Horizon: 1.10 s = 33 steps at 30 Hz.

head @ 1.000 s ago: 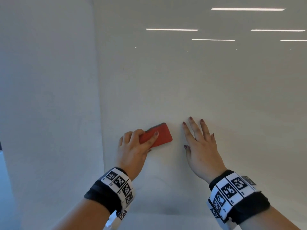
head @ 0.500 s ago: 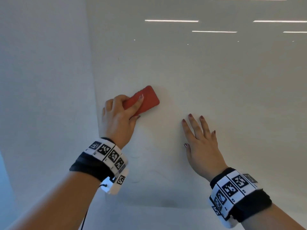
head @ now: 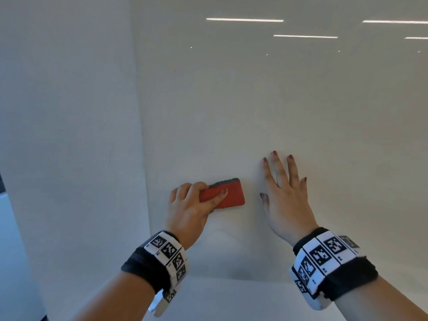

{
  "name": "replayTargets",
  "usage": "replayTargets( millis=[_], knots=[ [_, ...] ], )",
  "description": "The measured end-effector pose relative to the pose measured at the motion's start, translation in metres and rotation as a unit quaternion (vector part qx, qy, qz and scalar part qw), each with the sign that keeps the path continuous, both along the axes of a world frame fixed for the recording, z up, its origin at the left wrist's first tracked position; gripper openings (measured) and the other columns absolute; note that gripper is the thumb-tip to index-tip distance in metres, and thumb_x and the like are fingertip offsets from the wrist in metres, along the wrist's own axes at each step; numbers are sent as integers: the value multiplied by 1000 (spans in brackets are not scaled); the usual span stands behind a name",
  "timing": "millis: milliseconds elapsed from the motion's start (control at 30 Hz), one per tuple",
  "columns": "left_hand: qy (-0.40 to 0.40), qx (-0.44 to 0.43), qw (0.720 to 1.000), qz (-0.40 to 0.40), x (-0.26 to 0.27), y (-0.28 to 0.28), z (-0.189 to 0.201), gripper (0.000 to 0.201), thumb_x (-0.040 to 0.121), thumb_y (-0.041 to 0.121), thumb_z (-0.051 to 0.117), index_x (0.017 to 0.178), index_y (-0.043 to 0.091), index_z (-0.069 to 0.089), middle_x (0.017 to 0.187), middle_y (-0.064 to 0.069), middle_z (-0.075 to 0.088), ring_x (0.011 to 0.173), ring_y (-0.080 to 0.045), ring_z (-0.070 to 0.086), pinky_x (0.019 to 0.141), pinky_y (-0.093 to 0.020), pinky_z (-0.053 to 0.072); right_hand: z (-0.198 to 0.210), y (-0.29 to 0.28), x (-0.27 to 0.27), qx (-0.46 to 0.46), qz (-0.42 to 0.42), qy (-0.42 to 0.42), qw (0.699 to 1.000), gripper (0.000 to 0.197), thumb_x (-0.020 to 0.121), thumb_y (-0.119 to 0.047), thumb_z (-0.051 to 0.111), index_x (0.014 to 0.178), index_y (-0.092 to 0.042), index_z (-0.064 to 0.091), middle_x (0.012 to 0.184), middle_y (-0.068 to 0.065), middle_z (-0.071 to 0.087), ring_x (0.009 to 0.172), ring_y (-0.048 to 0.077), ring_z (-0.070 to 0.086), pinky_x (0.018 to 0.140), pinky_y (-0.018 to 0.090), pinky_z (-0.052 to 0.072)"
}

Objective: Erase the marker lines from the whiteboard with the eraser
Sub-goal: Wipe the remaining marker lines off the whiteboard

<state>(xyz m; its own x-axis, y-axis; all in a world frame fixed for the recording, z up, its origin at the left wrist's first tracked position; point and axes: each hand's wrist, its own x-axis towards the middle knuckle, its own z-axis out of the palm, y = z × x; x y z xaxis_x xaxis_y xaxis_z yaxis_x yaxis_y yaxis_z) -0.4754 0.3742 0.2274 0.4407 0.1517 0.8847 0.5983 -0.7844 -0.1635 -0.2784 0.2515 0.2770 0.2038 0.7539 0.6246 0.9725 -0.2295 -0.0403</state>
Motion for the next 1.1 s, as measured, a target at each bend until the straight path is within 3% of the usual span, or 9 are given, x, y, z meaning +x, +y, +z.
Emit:
replayTargets(
  millis=[200,367,633,833,1000,1100],
  knots=[
    [-23,-19,999,34,-15,1,28,49,82,24,63,126,43,55,112,-6,54,96,-31,46,82,-45,41,-2,-3,-7,-7,1,22,1000,69,97,-25,41,153,-21,1,158,-5,-19,143,26,-20,110,61,16],
    [-54,-33,996,68,-33,10,50,55,79,22,72,129,38,54,117,-9,52,102,-36,46,86,-49,43,-11,-6,-11,-22,6,26,999,68,97,-25,40,153,-23,2,158,-3,-18,143,27,-20,111,59,17],
    [-87,-62,992,60,-45,16,7,58,76,19,76,128,36,56,116,-10,51,101,-34,44,85,-49,44,-22,-12,-10,-45,18,29,998,65,98,-25,38,153,-24,3,157,-6,-20,143,25,-22,113,57,16],
    [-22,-86,996,23,-34,6,-57,70,70,17,80,126,45,48,112,-2,46,94,-31,45,79,-46,47,-22,-12,-9,-48,19,27,998,66,98,-27,39,153,-25,2,157,-8,-20,143,23,-22,113,56,18],
    [-9,-53,998,10,-9,-5,-50,58,68,16,82,117,40,64,105,-5,59,93,-27,44,79,-44,42,-22,-11,-11,-48,17,29,998,66,98,-28,40,153,-24,3,157,-7,-20,143,24,-21,113,56,17],
    [-9,-52,999,7,-7,-7,-32,53,74,18,77,119,41,62,108,-5,59,94,-29,46,81,-45,41,-23,-10,-11,-44,15,31,998,67,98,-27,41,153,-24,4,157,-6,-19,143,25,-20,112,57,18]
  ],
)
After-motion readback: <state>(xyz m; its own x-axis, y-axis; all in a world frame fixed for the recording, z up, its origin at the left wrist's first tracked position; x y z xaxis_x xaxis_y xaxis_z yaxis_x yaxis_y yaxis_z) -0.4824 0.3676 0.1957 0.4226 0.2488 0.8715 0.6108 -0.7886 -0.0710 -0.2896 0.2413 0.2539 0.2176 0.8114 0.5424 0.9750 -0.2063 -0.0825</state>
